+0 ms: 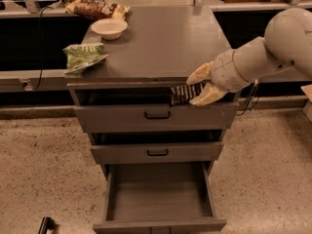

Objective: Pick rxbar chocolate from bottom drawer and place on counter

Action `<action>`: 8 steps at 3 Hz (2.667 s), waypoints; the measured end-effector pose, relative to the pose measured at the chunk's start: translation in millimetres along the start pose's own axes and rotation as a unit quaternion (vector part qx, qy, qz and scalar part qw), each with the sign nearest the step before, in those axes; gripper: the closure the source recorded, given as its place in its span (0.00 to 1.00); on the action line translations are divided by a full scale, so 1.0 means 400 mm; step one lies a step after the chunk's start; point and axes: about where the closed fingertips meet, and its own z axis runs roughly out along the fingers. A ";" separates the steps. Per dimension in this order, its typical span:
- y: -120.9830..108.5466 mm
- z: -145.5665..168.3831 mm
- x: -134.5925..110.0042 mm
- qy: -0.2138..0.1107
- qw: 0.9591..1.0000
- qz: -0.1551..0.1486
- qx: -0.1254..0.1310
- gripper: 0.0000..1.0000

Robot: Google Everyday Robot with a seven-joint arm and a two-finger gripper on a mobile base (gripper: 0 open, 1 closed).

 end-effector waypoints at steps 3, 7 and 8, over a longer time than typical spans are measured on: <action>-0.145 0.054 0.003 -0.016 0.997 0.074 0.005 1.00; -0.365 0.127 0.094 -0.059 0.961 0.252 0.097 0.83; -0.363 0.135 0.092 -0.059 0.961 0.252 0.095 0.60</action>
Offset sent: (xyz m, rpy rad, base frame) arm 0.0560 0.0175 0.0199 0.1072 0.0254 -0.0734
